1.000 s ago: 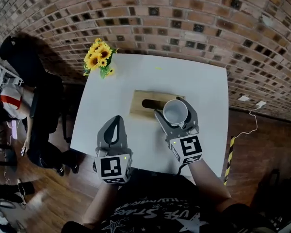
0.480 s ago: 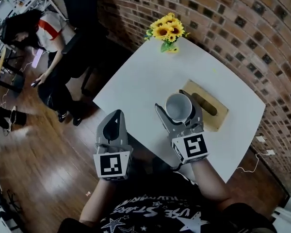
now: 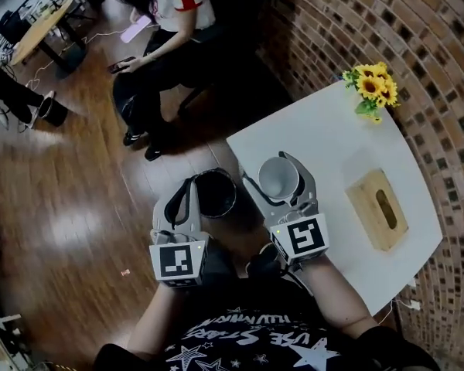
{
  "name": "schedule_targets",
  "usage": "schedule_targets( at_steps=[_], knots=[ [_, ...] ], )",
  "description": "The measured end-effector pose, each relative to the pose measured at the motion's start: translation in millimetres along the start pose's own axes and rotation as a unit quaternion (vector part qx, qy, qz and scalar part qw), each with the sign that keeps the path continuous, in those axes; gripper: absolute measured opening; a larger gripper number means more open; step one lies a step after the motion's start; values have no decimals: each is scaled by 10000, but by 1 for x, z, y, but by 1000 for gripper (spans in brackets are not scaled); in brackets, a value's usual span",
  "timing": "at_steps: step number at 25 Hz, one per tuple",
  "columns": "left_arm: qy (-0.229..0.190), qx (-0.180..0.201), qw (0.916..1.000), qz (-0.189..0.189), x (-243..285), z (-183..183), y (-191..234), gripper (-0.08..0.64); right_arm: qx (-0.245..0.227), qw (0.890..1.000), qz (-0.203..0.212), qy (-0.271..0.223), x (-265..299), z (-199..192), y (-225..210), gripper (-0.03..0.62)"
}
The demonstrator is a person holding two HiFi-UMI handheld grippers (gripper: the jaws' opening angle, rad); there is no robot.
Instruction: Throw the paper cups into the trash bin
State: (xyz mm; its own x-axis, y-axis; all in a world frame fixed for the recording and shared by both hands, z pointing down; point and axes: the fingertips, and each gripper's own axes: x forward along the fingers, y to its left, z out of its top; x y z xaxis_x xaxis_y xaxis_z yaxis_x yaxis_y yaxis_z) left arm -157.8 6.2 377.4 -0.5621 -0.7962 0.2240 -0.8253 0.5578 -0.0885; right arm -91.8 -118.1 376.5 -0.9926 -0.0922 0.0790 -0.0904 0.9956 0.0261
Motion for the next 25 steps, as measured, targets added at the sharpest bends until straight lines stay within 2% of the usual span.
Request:
schedule_targets(
  at_steps=[5, 12, 18, 21, 25],
  knots=[
    [165, -29, 9991, 390, -5, -27, 82, 5, 90, 9980, 587, 200, 66, -19, 80, 350],
    [207, -35, 9991, 363, -7, -46, 148, 5, 131, 9960, 790, 408, 121, -35, 147, 350],
    [345, -178, 9991, 170, 1, -70, 171, 5, 11, 9964, 642, 554, 143, -57, 155, 350],
    [474, -145, 9988, 14, 15, -88, 173, 5, -87, 9955, 515, 789, 150, -81, 150, 350],
    [496, -164, 9986, -50, 28, -108, 165, 5, 90, 9911, 632, 1169, 153, -108, 152, 350]
  ],
)
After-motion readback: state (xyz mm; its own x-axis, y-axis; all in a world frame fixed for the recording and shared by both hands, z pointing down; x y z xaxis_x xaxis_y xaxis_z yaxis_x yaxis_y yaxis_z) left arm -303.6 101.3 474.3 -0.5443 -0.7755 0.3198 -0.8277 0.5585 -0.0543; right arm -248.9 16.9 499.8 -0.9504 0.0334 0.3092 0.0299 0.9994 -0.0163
